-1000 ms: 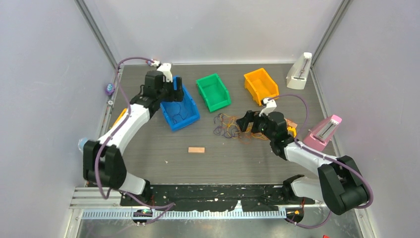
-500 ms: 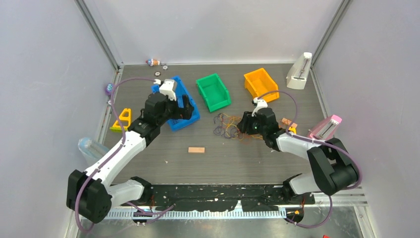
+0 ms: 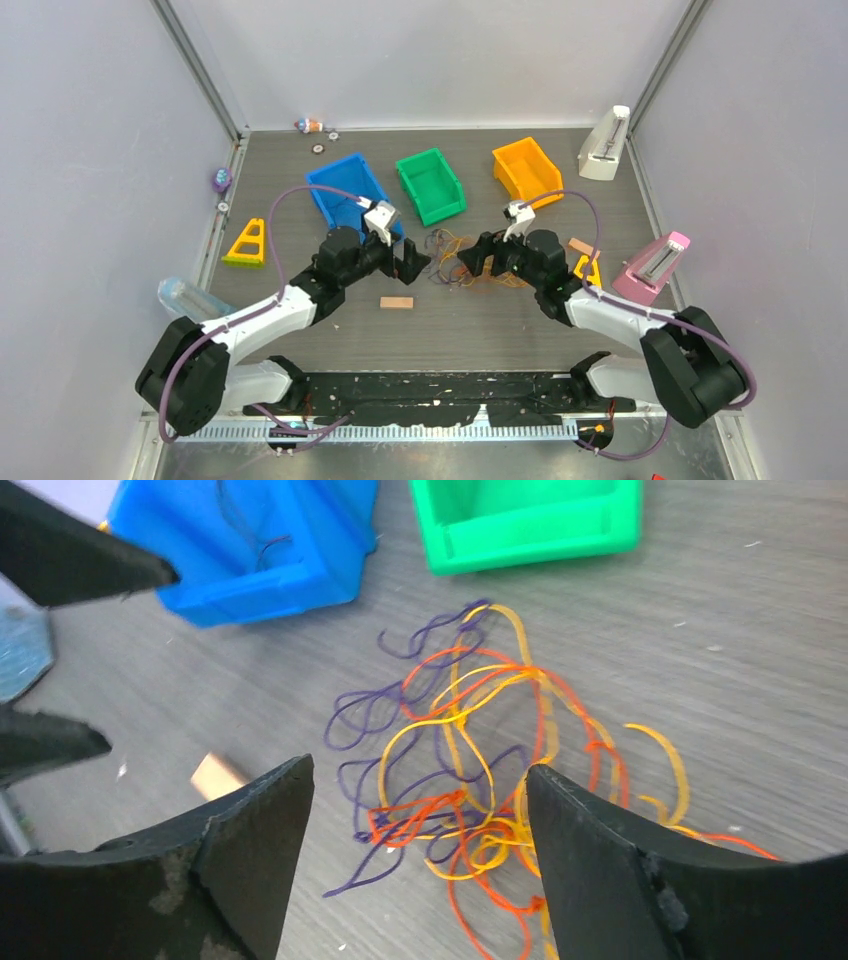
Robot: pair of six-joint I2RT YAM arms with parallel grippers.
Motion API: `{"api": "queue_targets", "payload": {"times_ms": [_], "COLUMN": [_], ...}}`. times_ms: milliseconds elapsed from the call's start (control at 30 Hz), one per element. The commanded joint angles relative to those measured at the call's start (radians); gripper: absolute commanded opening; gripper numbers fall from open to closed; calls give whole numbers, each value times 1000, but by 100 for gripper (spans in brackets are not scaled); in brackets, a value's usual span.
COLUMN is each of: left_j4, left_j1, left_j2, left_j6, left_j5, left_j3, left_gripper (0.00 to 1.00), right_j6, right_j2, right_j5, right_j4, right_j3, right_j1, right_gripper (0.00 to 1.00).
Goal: Untangle the cables
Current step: Place the cable in the bin, then untie the cable.
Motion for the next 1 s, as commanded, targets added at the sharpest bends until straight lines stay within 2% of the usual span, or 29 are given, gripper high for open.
{"api": "queue_targets", "payload": {"times_ms": [0, 133, 233, 467, 633, 800, 900, 967], "left_j4": [206, 277, 295, 299, 260, 154, 81, 114], "left_j1": [-15, -16, -15, -30, -58, -113, -132, -149], "left_j2": [0, -29, -35, -13, -47, -95, -115, -124], "left_j6": [40, 30, 30, 31, 61, 91, 78, 90], "left_j5": [13, 7, 19, 52, 4, -165, -217, -218], "left_j3": [-30, -83, -91, -74, -73, -61, -38, -58], "left_gripper": [100, 100, 100, 100, 100, 100, 100, 100], "right_j6": [-24, 13, 59, 158, 200, 227, 235, 250], "right_j2": [-89, -133, -145, -120, -118, -132, -133, -128], "right_j5": [229, 490, 606, 806, 851, 870, 837, 791], "right_j4": [-9, -98, -157, -301, -359, -469, -505, -554], "right_j3": [-17, -21, -19, 40, 62, 93, 87, 81], "right_j1": [-3, -4, -4, -4, -4, -5, -10, -17], "right_gripper": [85, 91, 99, 95, 95, 95, 95, 95]}}
